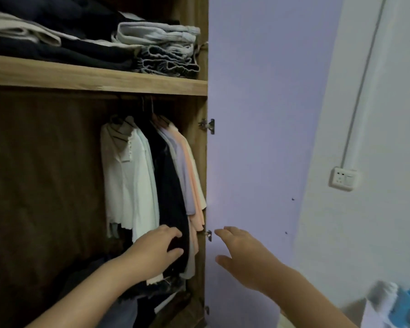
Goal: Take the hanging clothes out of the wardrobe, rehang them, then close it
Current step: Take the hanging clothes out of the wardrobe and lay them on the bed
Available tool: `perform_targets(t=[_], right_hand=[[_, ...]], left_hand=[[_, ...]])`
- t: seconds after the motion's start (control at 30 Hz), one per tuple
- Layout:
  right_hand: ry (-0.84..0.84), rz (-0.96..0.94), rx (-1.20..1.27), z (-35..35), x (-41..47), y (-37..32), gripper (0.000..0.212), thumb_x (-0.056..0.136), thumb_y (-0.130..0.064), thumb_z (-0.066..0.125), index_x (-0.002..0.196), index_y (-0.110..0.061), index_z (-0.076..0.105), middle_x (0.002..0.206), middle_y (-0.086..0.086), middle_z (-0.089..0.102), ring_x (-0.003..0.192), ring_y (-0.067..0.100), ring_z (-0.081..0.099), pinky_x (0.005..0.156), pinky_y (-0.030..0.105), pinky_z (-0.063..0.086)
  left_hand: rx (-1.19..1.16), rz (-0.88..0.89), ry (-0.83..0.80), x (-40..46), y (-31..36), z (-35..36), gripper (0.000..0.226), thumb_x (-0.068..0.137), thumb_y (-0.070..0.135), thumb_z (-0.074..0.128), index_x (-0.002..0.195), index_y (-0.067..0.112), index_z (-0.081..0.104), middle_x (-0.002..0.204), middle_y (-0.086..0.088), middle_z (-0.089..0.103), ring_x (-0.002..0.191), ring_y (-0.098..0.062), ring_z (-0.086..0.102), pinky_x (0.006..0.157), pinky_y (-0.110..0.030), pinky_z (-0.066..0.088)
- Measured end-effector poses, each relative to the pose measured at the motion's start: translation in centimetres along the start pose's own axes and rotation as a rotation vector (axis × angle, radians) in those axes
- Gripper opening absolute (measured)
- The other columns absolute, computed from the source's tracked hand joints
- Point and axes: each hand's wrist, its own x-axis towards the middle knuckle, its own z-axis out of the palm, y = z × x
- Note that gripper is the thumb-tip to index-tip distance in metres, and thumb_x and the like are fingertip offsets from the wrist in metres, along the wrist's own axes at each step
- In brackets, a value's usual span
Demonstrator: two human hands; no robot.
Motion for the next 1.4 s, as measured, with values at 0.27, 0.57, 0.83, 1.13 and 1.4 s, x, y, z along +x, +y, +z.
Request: perform_targets(t=[0.27, 0.57, 0.83, 1.13, 1.4], right_hand=[[-0.001, -0.278, 0.07, -0.7, 11.5, -0.9, 0.059, 0.097, -0.028, 0.047, 0.148, -0.017, 0.022, 0.151, 0.001, 0.028, 0.137, 0.018, 0.029, 0.112, 0.027, 0.026], [-0.01, -0.451, 0.179, -3.0, 23.1, -3.1, 0.062, 0.097, -0.027, 0.048, 0.149, -0.015, 0.017, 0.154, 0.002, 0.025, 0.138, 0.017, 0.029, 0.111, 0.024, 0.024], [0.067, -0.437, 0.414, -3.7, 31.1, -6.9, 0.069, 0.096, -0.025, 0.051, 0.151, -0.019, 0.009, 0.157, -0.001, 0.017, 0.143, 0.015, 0.019, 0.113, 0.024, 0.018], [0.177, -0.297, 0.531, -3.9, 39.7, -12.1, 0.058, 0.099, -0.009, 0.037, 0.15, -0.016, 0.011, 0.155, 0.004, 0.022, 0.141, 0.019, 0.023, 0.112, 0.024, 0.021], [0.304, -0.19, 0.696, -2.8, 44.9, -15.6, 0.035, 0.094, -0.008, 0.047, 0.073, -0.033, 0.033, 0.071, -0.008, 0.041, 0.056, 0.002, 0.039, 0.045, 0.008, 0.035]], left_hand=[[0.012, -0.211, 0.129, 4.4, -5.6, -2.6, 0.046, 0.095, 0.038, 0.047, 0.137, 0.024, 0.038, 0.134, 0.003, 0.044, 0.114, -0.01, 0.048, 0.098, -0.022, 0.041], [-0.014, -0.423, 0.207, 8.0, -9.9, -4.9, 0.048, 0.095, 0.038, 0.047, 0.139, 0.023, 0.037, 0.138, 0.004, 0.043, 0.123, -0.008, 0.044, 0.097, -0.014, 0.033], [-0.025, -0.47, 0.236, 10.2, -15.8, -7.7, 0.044, 0.094, 0.039, 0.047, 0.136, 0.025, 0.04, 0.135, 0.005, 0.045, 0.12, -0.008, 0.045, 0.098, -0.016, 0.036], [-0.049, -0.448, 0.28, 13.7, -24.2, -13.1, 0.045, 0.094, 0.038, 0.047, 0.137, 0.027, 0.038, 0.139, 0.005, 0.041, 0.124, -0.009, 0.043, 0.096, -0.017, 0.037], [-0.134, -0.401, 0.264, 16.6, -29.3, -14.2, 0.043, 0.094, 0.035, 0.05, 0.135, 0.028, 0.04, 0.139, 0.007, 0.042, 0.121, -0.007, 0.045, 0.096, -0.018, 0.039]])
